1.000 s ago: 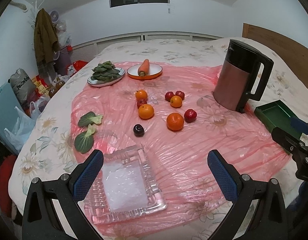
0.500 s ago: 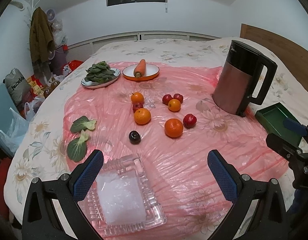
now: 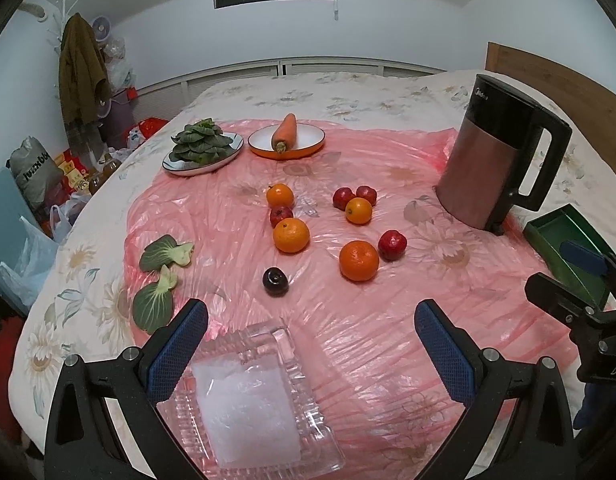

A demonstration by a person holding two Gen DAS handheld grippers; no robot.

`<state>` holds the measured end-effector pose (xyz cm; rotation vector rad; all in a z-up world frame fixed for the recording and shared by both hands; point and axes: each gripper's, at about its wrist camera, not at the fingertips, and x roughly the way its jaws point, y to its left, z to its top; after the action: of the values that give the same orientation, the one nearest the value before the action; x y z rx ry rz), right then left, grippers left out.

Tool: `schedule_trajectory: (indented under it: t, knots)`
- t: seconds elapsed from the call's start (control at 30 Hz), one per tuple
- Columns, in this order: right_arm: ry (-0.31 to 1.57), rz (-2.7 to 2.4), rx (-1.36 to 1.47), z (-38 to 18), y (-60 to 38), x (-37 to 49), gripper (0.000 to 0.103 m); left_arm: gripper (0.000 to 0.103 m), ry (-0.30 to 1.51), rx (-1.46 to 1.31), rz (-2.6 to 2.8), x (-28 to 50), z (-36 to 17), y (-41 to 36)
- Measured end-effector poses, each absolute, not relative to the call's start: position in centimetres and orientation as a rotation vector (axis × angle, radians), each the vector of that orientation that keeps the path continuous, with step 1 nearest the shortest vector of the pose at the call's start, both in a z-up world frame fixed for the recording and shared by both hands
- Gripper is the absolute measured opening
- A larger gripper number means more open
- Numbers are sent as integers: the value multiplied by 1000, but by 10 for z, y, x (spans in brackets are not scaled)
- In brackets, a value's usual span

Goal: Organize fruits
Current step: 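Grasp the orange with the left tool while the right tool grasps a red apple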

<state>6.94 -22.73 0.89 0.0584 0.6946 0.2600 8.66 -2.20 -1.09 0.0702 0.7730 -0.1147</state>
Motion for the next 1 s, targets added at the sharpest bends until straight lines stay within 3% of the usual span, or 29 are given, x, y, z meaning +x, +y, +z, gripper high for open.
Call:
schedule_trajectory:
  t: [0.37,0.67,0.8,0.9,1.0]
  knots:
    - [744,367,16,-13,-216,108,103,88,813,77,-114,112,-26,-10]
    - [818,453,-36,-37,-200,155,103,61,887,37,-161,162,-44,2]
    - [842,480,-56,-49,-191,174,100,60,898,65,-152,187,-50,6]
    - [868,495,-74,-58,-186,187,88,57,922,90,-162,205,-58,5]
    - [895,502,-104,-65,-181,198,84,56,950,107,-172,222,-68,-1]
